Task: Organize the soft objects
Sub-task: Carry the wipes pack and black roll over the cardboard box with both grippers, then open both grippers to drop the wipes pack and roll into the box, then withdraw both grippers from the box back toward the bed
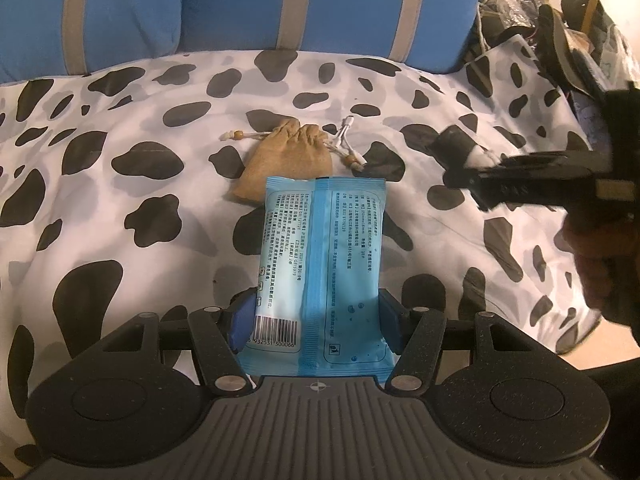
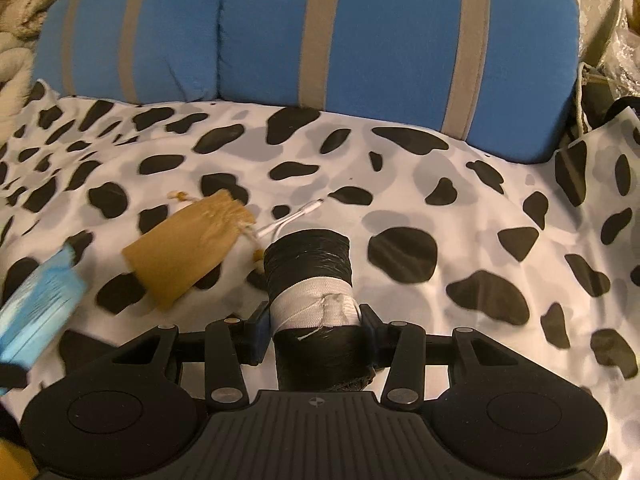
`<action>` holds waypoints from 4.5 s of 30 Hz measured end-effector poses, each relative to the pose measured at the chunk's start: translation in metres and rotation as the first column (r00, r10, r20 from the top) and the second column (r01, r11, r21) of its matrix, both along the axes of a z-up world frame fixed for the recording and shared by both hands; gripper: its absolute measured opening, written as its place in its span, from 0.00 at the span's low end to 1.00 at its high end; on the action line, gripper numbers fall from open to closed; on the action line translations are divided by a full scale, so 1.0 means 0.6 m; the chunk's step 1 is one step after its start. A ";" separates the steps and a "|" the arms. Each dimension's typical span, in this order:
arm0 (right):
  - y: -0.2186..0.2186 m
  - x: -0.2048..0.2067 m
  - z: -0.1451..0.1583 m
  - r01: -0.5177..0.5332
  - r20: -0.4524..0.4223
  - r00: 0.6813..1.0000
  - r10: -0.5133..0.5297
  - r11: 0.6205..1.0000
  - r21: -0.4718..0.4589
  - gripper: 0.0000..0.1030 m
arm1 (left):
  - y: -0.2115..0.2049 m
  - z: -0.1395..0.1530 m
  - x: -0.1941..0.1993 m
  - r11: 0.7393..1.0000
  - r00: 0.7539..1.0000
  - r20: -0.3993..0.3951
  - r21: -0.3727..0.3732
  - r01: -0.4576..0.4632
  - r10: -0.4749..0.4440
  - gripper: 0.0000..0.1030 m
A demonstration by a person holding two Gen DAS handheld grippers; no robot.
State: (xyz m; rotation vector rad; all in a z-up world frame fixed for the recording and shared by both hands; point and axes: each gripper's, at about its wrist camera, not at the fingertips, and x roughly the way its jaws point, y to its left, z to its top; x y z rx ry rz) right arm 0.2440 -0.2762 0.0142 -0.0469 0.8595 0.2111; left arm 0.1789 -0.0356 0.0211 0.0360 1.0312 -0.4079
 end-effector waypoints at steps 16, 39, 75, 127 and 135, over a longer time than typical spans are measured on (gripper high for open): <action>0.017 -0.128 0.036 0.027 0.004 1.000 -0.027 0.998 0.048 0.46 | 0.026 0.007 -0.047 0.999 0.999 0.037 -0.025 -0.035 0.035 0.58; 0.041 -0.258 0.047 -0.069 -0.007 0.998 0.070 0.989 0.129 0.46 | 0.038 -0.010 -0.156 0.999 0.999 -0.016 -0.025 -0.037 0.036 0.58; 0.101 -0.383 0.004 -0.111 -0.186 0.976 0.117 0.993 0.044 0.46 | 0.025 -0.057 -0.278 0.998 0.971 -0.237 0.065 0.022 -0.006 0.64; 0.104 -0.353 -0.013 -0.059 -0.278 0.959 0.059 0.998 0.009 1.00 | 0.050 -0.044 -0.260 0.995 0.977 -0.192 0.025 -0.093 0.096 0.70; 0.103 -0.348 -0.038 -0.043 -0.355 0.934 0.025 0.998 -0.043 1.00 | 0.052 -0.060 -0.254 0.991 0.963 -0.241 0.086 -0.103 0.121 0.70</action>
